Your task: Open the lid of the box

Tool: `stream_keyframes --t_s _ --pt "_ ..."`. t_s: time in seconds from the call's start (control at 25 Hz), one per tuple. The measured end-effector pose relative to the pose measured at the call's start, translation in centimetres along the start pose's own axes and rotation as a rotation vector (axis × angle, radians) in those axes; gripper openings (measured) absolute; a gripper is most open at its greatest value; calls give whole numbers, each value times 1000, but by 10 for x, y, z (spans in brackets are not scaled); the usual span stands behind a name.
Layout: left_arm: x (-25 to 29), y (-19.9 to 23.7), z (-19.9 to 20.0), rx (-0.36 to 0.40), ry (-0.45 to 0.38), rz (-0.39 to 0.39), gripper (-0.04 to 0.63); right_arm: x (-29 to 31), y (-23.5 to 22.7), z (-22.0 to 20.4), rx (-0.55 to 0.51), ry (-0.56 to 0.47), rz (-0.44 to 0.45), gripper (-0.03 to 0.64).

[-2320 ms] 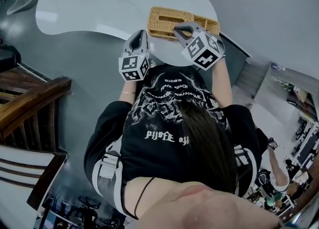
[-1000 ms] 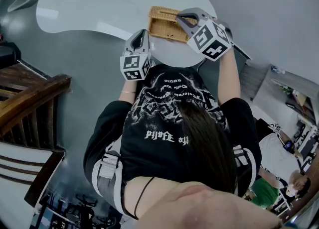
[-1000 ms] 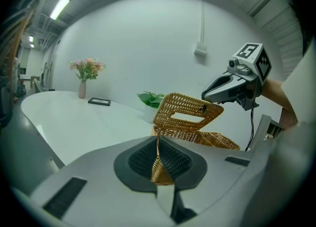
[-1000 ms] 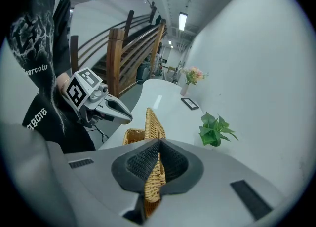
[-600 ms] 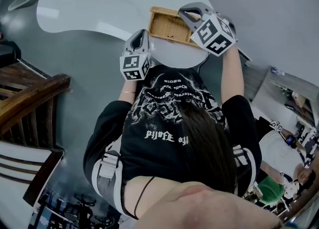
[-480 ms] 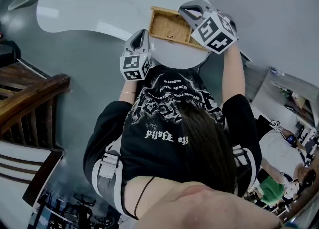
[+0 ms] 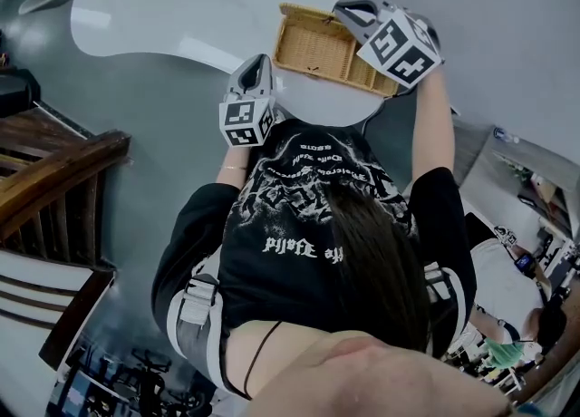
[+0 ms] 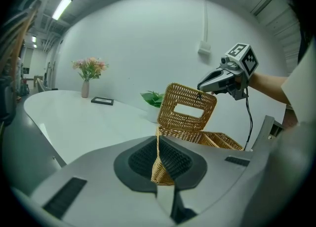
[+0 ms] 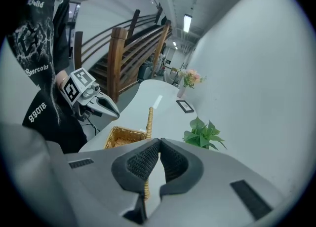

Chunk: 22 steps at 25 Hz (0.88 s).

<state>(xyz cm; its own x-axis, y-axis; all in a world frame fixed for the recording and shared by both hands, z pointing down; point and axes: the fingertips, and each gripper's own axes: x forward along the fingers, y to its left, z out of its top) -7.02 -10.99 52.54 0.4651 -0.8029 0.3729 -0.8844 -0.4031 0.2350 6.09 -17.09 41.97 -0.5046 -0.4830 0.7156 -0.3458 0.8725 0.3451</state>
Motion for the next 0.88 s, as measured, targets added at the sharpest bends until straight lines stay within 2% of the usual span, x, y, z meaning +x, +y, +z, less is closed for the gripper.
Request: stream_keyframes --t_s 0.88 --pt "8 2 1 -17 6 26 29 19 -46 -15 -45 75 -15 34"
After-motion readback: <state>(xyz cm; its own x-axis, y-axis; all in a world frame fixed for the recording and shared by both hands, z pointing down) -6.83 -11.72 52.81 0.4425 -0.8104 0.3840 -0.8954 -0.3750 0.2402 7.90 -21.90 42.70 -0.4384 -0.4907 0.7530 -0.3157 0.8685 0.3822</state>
